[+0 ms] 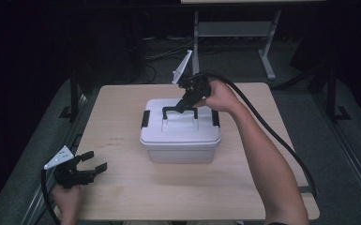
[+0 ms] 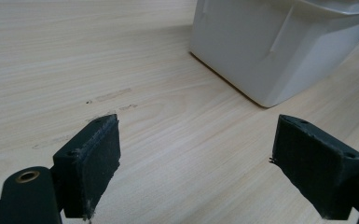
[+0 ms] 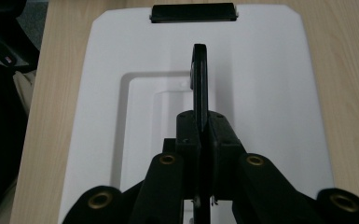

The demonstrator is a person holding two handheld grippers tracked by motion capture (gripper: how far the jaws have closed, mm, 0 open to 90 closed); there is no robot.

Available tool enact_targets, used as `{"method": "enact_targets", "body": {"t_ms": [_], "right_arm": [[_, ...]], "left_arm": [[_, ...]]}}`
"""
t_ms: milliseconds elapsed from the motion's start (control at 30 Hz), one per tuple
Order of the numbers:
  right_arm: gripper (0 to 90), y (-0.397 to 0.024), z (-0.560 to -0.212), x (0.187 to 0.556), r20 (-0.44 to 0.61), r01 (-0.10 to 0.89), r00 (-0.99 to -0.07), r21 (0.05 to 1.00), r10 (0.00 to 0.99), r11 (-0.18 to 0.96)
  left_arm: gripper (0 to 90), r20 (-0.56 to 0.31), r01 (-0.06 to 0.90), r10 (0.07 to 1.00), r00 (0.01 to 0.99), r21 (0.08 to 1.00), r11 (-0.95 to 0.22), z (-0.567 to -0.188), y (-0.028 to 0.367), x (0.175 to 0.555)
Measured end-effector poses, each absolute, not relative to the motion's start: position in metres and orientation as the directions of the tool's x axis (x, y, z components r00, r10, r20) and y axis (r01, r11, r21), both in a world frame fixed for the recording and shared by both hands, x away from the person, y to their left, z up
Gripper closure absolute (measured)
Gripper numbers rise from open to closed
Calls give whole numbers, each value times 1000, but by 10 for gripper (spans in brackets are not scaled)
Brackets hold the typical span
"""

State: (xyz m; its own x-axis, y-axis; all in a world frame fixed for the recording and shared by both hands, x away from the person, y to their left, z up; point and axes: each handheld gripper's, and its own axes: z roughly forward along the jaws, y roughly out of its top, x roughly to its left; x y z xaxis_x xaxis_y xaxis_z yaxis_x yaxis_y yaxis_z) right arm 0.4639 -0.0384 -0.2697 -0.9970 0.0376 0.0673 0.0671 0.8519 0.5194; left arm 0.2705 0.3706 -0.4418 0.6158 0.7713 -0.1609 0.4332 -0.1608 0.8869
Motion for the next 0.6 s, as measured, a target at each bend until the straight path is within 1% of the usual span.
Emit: {"method": "enact_targets", "body": {"t_ms": [267, 500, 600], "right_arm": [[840, -42, -274, 465, 81, 82, -996, 529, 47, 844], [838, -41, -275, 465, 73, 68, -997, 528, 35, 846], [839, -41, -277, 465, 86, 81, -995, 526, 42, 846]], "left_arm": [[145, -158, 434, 771, 616, 886, -165, -442, 371, 270], [145, -156, 434, 771, 618, 885, -169, -442, 370, 270], [145, -162, 437, 771, 616, 884, -163, -442, 370, 270]]}}
